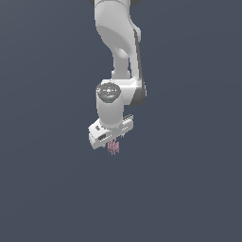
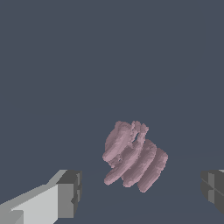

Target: Pick up the object and move it to a goal position.

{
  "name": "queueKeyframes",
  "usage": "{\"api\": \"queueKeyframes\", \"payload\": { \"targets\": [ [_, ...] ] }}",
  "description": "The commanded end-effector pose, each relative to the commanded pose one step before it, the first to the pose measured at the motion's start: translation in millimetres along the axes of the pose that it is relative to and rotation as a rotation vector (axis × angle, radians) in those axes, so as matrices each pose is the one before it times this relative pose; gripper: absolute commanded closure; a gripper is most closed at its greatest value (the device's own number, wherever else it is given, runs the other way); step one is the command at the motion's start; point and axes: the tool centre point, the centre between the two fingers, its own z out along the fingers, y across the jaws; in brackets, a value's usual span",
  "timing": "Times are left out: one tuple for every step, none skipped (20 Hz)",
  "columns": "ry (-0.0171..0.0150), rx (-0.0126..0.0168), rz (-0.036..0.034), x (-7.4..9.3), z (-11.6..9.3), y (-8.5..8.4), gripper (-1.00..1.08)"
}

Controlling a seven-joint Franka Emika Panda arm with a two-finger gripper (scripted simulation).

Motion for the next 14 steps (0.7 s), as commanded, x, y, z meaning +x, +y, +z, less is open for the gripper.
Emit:
{"api": "queueKeyframes", "payload": {
  "targets": [
    [0.00413, 0.00084, -0.03027, 1.11, 3.16, 1.25, -0.92],
    [0.00108, 0.00030, -0.00835, 0.23, 0.95, 0.38, -0.92],
    [0.00093, 0.00025, -0.00711, 0.21, 0.80, 0.30, -0.92],
    [0.00076, 0.00020, -0.00577, 0.15, 0.66, 0.27, -0.92],
    [0.00060, 0.00016, -0.00454, 0.14, 0.51, 0.18, -0.92],
    [0.00042, 0.00011, -0.00314, 0.05, 0.37, 0.18, -0.92],
    [0.00026, 0.00007, -0.00193, 0.05, 0.22, 0.08, -0.92],
    [0.00009, 0.00002, -0.00068, 0.03, 0.07, 0.01, -0.92],
    [-0.00084, 0.00008, 0.00434, -0.28, -0.27, -0.15, -0.92],
    [0.00000, 0.00000, 0.00000, -0.02, 0.40, 0.01, -0.92],
    [0.00000, 0.00000, 0.00000, -0.05, 1.18, 0.04, -0.92],
    [0.00000, 0.00000, 0.00000, -0.09, 1.97, 0.06, -0.92],
    [0.00011, -0.00002, -0.00068, 0.13, 2.68, -0.25, -0.92],
    [0.00000, 0.00000, 0.00000, -0.18, 3.52, 0.10, -0.92]
  ]
}}
